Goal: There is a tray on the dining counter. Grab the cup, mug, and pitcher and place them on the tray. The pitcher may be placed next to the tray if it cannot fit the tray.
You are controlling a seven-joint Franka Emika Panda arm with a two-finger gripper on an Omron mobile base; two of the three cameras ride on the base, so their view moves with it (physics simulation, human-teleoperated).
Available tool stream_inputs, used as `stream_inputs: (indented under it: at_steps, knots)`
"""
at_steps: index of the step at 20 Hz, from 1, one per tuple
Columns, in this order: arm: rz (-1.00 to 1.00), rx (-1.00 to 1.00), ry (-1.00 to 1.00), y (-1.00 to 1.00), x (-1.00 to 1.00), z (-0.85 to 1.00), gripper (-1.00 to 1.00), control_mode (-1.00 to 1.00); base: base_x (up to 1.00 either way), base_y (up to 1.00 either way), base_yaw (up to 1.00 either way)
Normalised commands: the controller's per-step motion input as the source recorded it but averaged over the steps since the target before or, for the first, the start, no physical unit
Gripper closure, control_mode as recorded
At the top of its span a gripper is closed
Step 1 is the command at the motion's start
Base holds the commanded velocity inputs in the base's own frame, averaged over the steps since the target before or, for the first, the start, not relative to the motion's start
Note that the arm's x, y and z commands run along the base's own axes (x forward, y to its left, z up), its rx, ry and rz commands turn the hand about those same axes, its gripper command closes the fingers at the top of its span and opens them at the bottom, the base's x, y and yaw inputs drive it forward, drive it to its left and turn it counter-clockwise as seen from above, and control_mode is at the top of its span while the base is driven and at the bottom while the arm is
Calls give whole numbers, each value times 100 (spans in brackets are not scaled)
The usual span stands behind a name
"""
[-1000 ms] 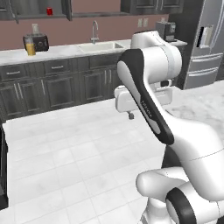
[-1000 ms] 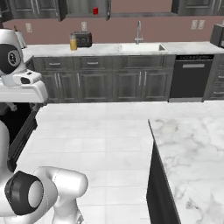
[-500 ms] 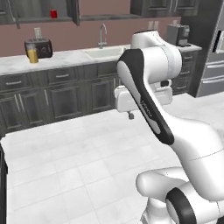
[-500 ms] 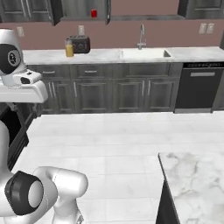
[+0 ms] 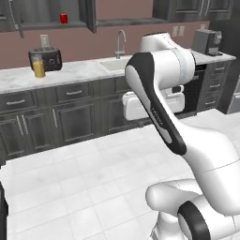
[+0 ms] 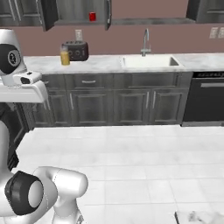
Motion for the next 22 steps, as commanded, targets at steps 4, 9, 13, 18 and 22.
stream_inputs:
  at_steps: [4, 9, 13, 18, 22]
  knots:
    - [0, 0, 0, 0, 0, 0, -100, 100, 100, -11, 5]
    - [0, 0, 0, 0, 0, 0, -100, 100, 100, -13, 6]
    - [0, 0, 0, 0, 0, 0, -100, 100, 100, -19, 7]
    - [0, 0, 0, 0, 0, 0, -100, 100, 100, -14, 6]
    - [0, 0, 0, 0, 0, 0, -100, 100, 94, -6, 5]
